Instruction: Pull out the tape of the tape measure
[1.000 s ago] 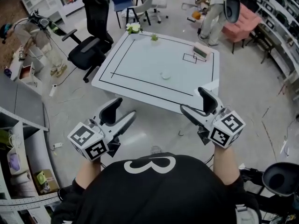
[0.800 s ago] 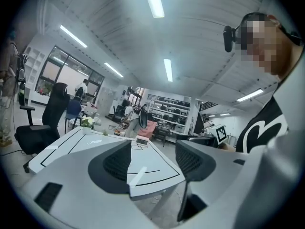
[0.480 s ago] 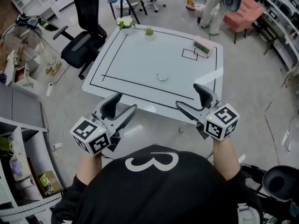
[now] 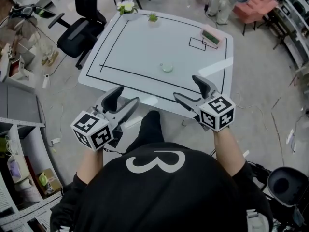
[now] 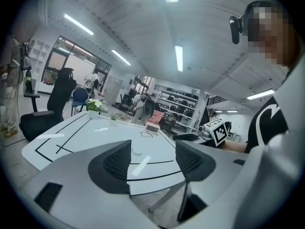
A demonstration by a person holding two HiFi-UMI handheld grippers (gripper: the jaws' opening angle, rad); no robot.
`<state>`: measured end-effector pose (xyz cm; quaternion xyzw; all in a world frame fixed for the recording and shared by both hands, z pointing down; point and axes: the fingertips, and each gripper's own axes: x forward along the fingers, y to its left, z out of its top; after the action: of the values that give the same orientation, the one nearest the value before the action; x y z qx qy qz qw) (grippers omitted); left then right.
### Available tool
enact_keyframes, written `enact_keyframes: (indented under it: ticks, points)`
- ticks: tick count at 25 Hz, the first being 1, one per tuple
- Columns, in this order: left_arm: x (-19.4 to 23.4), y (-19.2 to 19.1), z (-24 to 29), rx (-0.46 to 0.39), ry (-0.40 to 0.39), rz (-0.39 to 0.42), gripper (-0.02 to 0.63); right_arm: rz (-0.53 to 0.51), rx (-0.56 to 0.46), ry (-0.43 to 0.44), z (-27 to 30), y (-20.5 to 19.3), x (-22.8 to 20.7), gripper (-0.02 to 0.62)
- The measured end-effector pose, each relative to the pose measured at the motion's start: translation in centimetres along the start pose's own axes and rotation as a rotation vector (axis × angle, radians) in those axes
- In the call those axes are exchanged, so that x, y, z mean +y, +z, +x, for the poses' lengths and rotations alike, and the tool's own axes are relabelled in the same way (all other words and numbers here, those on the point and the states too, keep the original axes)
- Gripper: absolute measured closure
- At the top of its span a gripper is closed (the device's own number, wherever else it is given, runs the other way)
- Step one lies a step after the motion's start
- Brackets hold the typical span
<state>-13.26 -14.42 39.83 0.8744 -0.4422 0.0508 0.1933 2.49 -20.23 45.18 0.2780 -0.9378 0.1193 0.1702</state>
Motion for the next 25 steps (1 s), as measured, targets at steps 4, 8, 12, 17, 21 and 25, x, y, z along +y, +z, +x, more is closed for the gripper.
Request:
enact_keyframes:
  ticks: [4,8,12,17,21,25]
  points:
    - [1.4,0.4,0.8,-0.014,-0.008,-0.046,0.327,0.016,0.035,0.003,2.1,-0.7,-1.0,0.193]
    - [3.2,1.4,2.4,-0.021,-0.013,-0.055,0.327,0.023,0.067,0.000,3.9,-1.0,-2.6,0.193]
    - [5.1,2.1,4.5,-0.010,-0.020,-0.056,0.327,0.009,0.099,-0.012,6.2,-1.2,-4.4,0.194]
    - [7.0,2.4,6.9,0.012,-0.023,-0.074,0.327,0.026,0.156,-0.013,9.0,-2.4,-6.4,0.195]
    - [8.4,1.9,8.4,0.043,-0.021,-0.076,0.327,0.024,0.202,-0.005,11.0,-3.5,-7.4,0.195]
    - [9.5,1.3,9.4,0.060,-0.018,-0.083,0.327,0.008,0.247,-0.005,12.8,-4.7,-8.3,0.196]
